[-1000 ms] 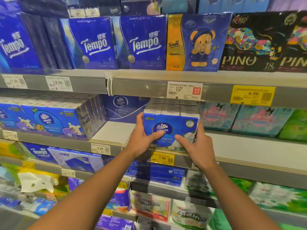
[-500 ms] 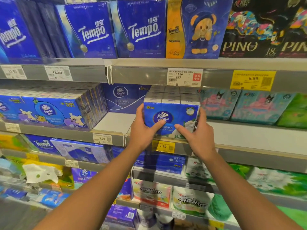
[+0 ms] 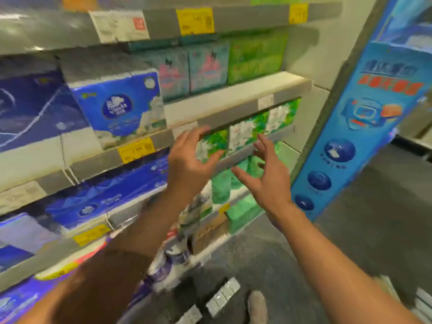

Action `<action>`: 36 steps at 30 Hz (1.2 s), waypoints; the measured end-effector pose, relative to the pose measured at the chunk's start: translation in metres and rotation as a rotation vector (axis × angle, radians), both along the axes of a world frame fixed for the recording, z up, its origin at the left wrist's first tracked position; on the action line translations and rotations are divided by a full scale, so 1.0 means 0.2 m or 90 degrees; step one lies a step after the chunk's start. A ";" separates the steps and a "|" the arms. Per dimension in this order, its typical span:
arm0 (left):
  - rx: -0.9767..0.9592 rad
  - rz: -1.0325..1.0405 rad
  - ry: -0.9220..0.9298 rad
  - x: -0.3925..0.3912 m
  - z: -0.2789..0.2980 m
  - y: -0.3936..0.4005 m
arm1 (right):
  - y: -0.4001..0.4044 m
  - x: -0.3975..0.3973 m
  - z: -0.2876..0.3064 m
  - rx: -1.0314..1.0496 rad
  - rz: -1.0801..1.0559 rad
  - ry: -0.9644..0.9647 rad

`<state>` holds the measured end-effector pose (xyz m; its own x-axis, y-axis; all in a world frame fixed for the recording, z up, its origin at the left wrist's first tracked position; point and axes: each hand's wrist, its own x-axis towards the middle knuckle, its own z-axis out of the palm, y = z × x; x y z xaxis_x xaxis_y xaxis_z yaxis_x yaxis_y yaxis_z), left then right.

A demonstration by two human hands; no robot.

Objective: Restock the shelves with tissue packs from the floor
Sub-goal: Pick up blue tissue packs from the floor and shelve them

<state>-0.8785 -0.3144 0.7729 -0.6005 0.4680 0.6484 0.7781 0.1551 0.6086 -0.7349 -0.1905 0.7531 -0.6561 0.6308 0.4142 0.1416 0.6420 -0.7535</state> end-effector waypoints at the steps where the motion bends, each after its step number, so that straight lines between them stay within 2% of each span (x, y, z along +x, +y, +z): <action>1: -0.031 -0.045 -0.018 0.10 -0.04 0.04 | -0.01 0.16 -0.03 -0.004 -0.050 -0.015; 6: -0.167 -0.315 -0.097 0.80 -0.22 0.27 | -0.12 1.02 -0.16 -0.036 -0.271 -0.040; 9: -0.257 -0.475 -0.106 1.33 -0.27 0.34 | -0.23 1.58 -0.27 -0.082 -0.410 -0.045; 13: -0.337 -0.621 -0.032 2.06 -0.35 0.36 | -0.43 2.32 -0.42 -0.148 -0.589 -0.028; 17: -0.429 -0.747 -0.006 2.76 -0.45 0.32 | -0.71 2.98 -0.55 -0.221 -0.713 -0.039; 22: -0.561 -0.931 0.112 3.78 -0.65 0.15 | -1.20 3.85 -0.74 -0.321 -0.937 0.016; 25: -0.608 -0.993 0.122 4.16 -0.75 0.04 | -1.42 4.15 -0.83 -0.384 -1.028 0.016; 28: -0.686 -1.044 0.110 4.39 -0.85 -0.03 | -1.51 4.30 -0.97 -0.435 -1.064 0.004; 36: -0.870 -1.109 0.203 4.79 -1.18 0.07 | -1.44 4.45 -1.23 -0.582 -1.139 0.060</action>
<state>0.0787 -0.2999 0.5374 0.8005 0.3734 -0.4688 0.5993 -0.4940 0.6299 0.1554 -0.4791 0.5069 0.8313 0.4266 -0.3564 0.0122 -0.6550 -0.7555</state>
